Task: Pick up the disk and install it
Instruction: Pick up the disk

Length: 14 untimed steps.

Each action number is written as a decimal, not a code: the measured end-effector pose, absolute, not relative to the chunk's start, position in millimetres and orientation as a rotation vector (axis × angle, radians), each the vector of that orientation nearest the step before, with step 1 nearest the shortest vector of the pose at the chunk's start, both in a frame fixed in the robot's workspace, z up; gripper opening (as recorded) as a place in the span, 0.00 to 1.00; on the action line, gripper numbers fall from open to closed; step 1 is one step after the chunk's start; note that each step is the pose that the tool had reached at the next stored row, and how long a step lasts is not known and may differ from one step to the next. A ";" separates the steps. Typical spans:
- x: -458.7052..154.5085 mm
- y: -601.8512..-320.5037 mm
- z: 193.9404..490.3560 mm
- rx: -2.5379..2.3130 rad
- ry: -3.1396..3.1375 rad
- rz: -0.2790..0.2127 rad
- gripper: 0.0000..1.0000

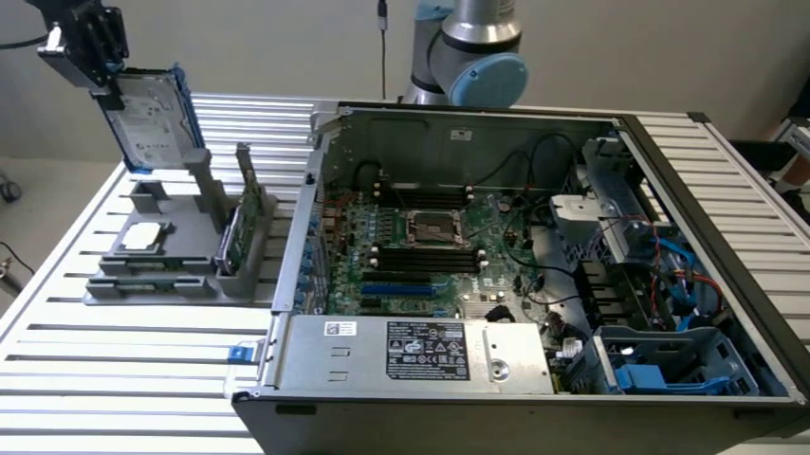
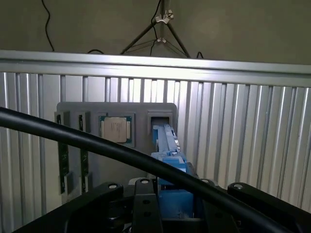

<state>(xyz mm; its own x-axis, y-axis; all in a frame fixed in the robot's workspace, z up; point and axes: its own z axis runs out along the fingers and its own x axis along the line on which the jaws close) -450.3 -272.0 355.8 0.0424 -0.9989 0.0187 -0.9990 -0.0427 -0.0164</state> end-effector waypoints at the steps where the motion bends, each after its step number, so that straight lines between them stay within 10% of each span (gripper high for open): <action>1: -450.2 -272.0 359.3 2.268 -2.173 0.040 0.33; 14: -435.6 -272.9 414.3 2.271 -2.171 0.042 0.33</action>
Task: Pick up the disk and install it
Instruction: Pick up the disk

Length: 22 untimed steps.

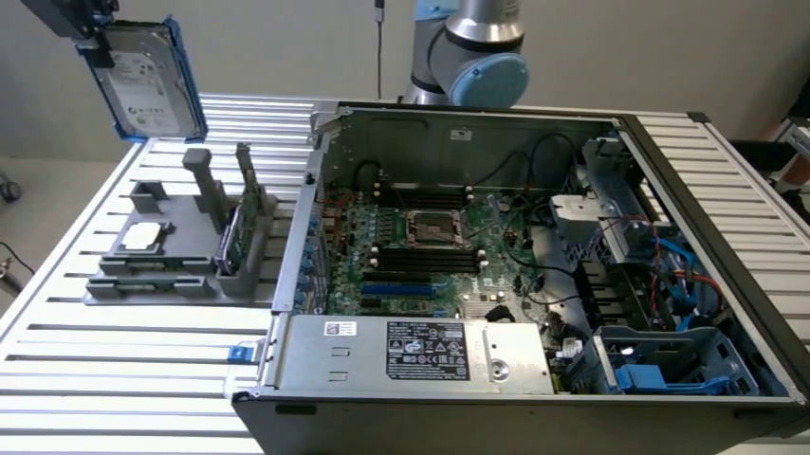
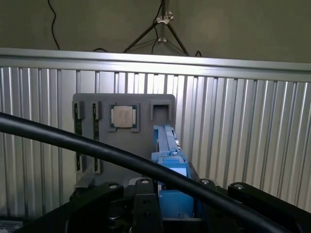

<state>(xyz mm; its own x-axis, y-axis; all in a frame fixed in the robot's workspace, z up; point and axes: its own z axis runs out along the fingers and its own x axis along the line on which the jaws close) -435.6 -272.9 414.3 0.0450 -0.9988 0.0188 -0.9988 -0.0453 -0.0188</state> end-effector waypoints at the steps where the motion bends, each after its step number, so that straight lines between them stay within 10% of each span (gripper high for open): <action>1: -433.2 -273.4 418.5 -2.271 2.170 -0.042 0.33; 22: -355.9 -287.0 473.9 -2.277 2.159 -0.037 0.33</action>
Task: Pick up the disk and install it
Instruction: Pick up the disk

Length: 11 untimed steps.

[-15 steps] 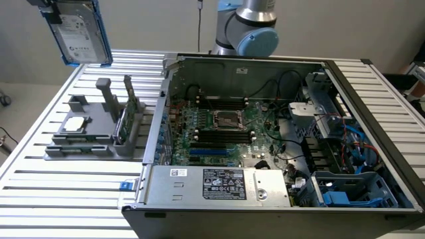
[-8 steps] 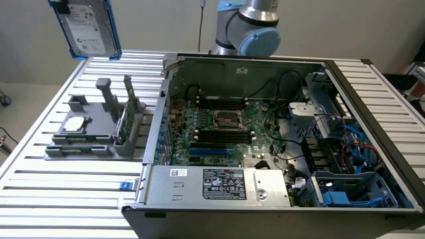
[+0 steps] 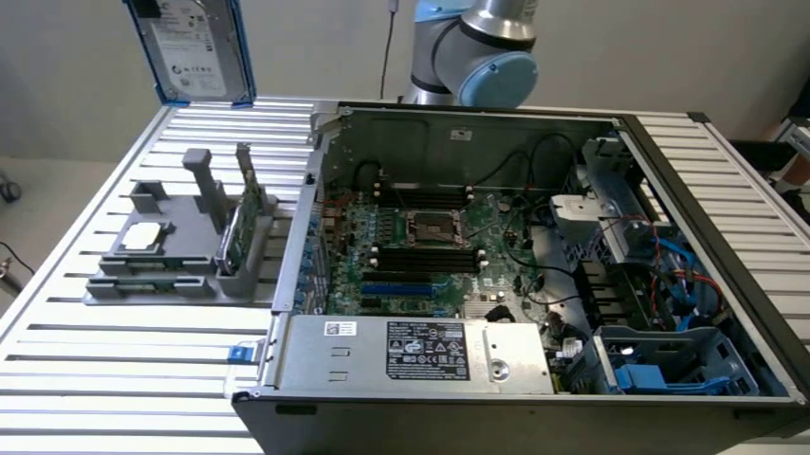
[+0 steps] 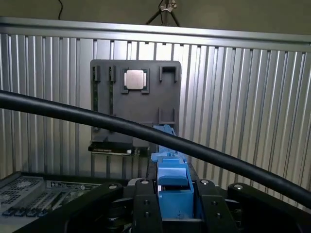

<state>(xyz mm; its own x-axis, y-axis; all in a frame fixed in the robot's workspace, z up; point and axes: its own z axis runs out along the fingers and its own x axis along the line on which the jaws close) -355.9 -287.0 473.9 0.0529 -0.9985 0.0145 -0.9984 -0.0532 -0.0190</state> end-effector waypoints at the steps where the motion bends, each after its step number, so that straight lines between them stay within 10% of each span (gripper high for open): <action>1: -351.5 -287.5 475.9 -2.276 2.158 -0.035 0.33; 11: -305.8 -296.3 496.7 -2.269 2.152 -0.022 0.33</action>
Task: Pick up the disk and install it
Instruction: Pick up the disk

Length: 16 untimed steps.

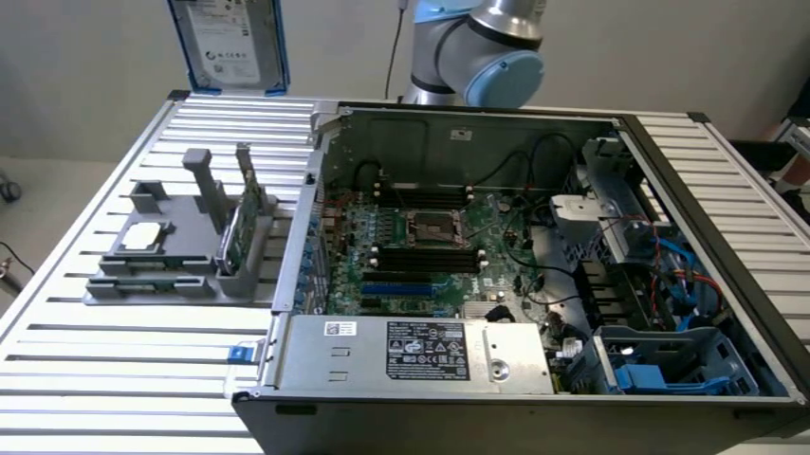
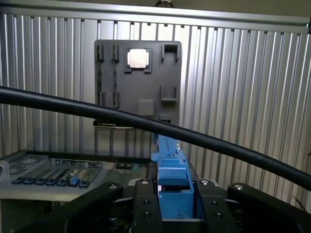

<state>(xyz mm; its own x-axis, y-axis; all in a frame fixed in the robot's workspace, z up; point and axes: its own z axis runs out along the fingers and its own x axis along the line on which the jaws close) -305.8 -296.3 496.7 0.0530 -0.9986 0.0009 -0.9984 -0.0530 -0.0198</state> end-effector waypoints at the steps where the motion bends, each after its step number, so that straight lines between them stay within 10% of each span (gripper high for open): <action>1: -301.3 -297.5 498.5 -2.269 2.152 -0.022 0.33; 16: -233.3 -319.2 507.4 -2.271 2.153 -0.017 0.33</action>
<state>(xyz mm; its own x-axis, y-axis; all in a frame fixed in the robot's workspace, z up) -233.3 -319.2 507.4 0.0530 -0.9986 -0.0005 -0.9985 -0.0530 -0.0164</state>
